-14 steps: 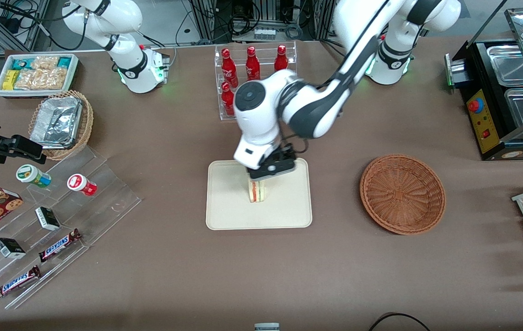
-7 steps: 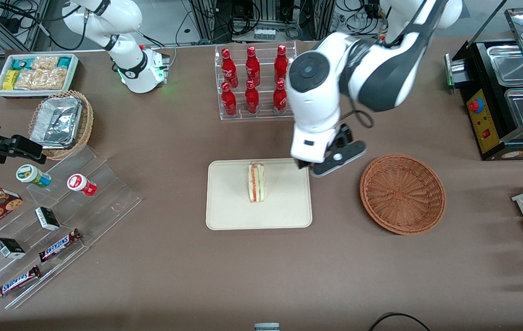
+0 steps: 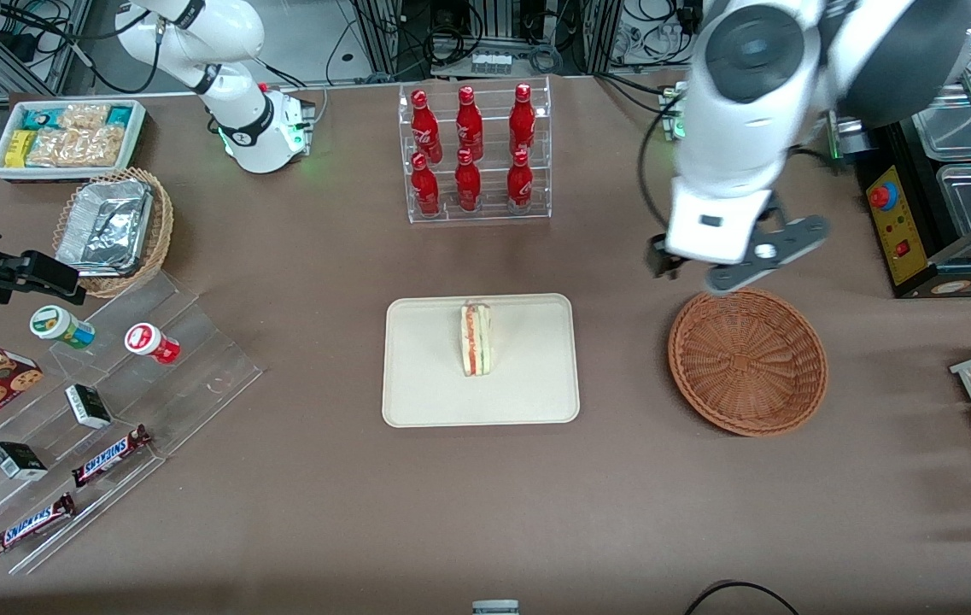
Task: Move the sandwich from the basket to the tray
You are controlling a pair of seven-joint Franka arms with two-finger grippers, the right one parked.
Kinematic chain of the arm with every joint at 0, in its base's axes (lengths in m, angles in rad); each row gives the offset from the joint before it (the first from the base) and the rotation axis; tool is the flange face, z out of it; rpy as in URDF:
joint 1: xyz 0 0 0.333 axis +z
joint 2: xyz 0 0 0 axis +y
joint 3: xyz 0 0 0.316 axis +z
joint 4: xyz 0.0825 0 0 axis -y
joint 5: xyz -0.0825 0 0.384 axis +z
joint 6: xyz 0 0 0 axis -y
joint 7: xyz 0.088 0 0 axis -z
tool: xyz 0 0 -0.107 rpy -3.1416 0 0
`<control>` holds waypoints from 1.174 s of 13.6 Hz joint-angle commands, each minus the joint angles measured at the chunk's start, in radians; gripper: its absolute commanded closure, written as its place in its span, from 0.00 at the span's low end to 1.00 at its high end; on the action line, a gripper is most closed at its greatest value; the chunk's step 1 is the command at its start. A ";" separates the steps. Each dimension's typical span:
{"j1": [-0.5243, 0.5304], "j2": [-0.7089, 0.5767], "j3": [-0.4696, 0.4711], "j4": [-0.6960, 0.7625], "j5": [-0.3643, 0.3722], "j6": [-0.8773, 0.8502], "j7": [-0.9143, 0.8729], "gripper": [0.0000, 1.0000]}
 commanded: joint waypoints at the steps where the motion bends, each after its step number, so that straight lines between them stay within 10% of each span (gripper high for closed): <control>1: 0.102 -0.064 -0.009 -0.033 -0.056 -0.043 0.145 0.01; 8: 0.387 -0.225 -0.006 -0.144 -0.178 -0.088 0.646 0.01; 16: 0.346 -0.245 0.229 -0.191 -0.203 -0.083 0.944 0.01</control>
